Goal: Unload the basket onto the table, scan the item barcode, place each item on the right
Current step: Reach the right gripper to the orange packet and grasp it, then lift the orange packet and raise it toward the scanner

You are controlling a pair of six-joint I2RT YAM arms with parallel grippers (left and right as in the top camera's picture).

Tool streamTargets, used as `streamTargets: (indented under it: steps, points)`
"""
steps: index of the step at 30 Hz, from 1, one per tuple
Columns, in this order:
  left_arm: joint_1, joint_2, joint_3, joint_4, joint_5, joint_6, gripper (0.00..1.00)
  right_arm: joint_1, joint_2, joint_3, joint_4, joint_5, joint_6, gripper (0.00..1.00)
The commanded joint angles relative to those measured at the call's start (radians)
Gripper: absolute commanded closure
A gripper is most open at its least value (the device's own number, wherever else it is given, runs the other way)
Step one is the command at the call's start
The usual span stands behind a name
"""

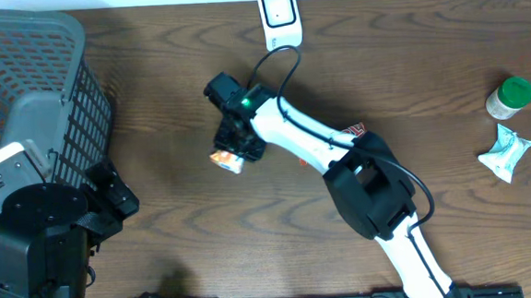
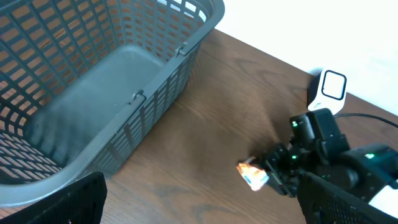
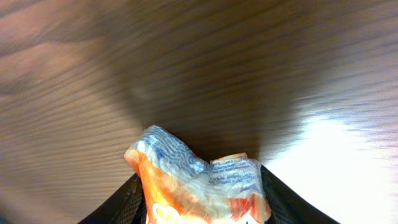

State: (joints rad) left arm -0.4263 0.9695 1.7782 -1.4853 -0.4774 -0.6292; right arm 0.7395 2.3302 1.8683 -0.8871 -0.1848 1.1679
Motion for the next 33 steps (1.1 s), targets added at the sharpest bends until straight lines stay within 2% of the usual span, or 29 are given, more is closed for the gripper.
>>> streamTargets:
  steps: [1,9,15,18,22,24,30,33]
  points:
    - [0.005,0.003,0.006,-0.003,-0.01,-0.004,0.02,-0.055,0.021,0.043,-0.087,0.053,-0.123,0.55]
    - [0.005,0.003,0.006,-0.003,-0.01,-0.004,0.02,-0.14,0.019,0.15,-0.312,0.049,-0.402,0.52]
    - [0.005,0.003,0.006,-0.003,-0.01,-0.004,0.02,-0.221,0.019,0.204,-0.469,-0.177,-0.62,0.53]
    - [0.005,0.003,0.006,-0.003,-0.01,-0.004,0.02,-0.265,0.019,0.206,-0.532,-0.239,-0.677,0.51]
    - [0.005,0.003,0.006,-0.003,-0.01,-0.004,0.02,-0.284,0.019,0.206,-0.557,-0.161,-0.661,0.28]
    - [0.005,0.003,0.006,-0.003,-0.01,-0.004,0.02,-0.277,0.019,0.206,-0.552,-0.122,-0.635,0.01]
    - [0.005,0.003,0.006,-0.003,-0.01,-0.004,0.02,-0.216,0.02,0.206,-0.482,-0.096,-0.621,0.01]
    - [0.005,0.003,0.006,-0.003,-0.01,-0.004,0.02,-0.18,0.026,0.206,-0.467,-0.041,-0.541,0.01]
